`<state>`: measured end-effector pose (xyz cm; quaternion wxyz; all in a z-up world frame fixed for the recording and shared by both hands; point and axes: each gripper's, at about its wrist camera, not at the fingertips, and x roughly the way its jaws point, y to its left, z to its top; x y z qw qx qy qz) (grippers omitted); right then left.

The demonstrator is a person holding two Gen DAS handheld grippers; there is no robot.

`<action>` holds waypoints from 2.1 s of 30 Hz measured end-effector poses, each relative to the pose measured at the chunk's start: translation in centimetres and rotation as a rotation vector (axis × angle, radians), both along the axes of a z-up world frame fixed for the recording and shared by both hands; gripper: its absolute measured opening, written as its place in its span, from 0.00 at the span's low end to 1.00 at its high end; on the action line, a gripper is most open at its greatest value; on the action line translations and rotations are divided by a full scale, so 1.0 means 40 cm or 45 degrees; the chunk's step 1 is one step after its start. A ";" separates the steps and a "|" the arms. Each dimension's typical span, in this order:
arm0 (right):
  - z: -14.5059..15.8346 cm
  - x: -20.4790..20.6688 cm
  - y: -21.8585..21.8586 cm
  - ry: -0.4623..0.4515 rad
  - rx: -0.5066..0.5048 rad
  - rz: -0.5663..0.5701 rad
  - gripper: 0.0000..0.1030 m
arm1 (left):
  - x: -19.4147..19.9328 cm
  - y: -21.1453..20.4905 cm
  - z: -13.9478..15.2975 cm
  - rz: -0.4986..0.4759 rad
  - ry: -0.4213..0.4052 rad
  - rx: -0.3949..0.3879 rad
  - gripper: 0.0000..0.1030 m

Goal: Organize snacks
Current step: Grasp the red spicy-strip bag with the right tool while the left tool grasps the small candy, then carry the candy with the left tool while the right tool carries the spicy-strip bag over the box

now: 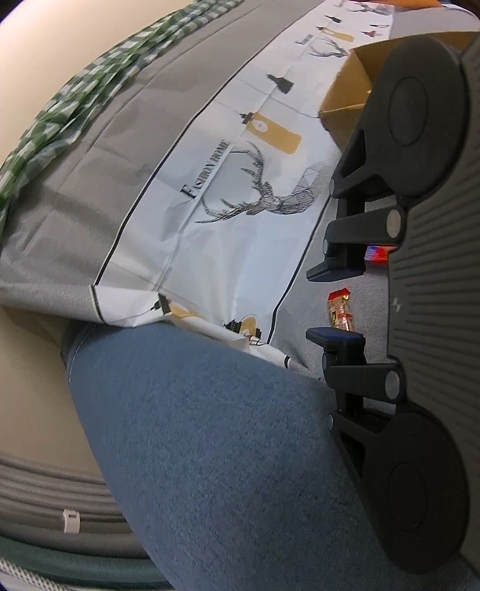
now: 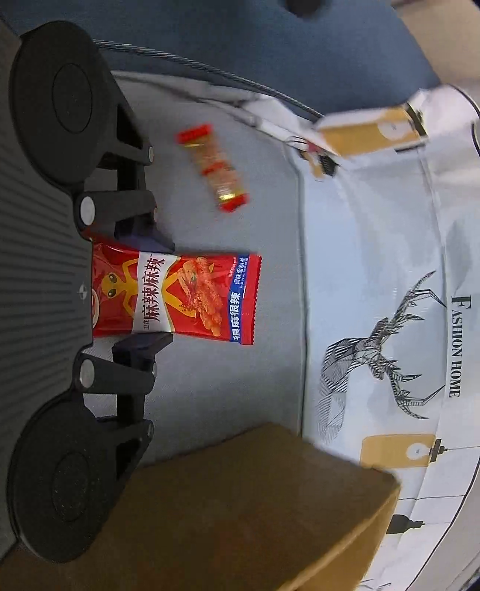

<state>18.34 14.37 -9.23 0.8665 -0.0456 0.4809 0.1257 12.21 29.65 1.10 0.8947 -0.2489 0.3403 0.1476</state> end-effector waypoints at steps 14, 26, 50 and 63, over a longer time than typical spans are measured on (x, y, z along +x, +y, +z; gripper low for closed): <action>0.109 -0.315 -0.236 0.090 0.125 0.580 0.45 | 0.031 -0.050 -0.078 -0.239 0.091 0.053 0.28; 0.036 -0.286 -0.227 0.069 0.065 0.556 0.52 | 0.128 -0.135 -0.205 -0.273 0.164 0.422 0.55; 0.013 -0.302 -0.228 0.050 0.028 0.619 0.48 | 0.116 -0.091 -0.195 -0.122 0.294 0.088 0.17; 0.095 -0.330 -0.262 -0.038 0.117 0.565 0.46 | -0.176 -0.215 -0.026 -0.102 0.133 -0.025 0.17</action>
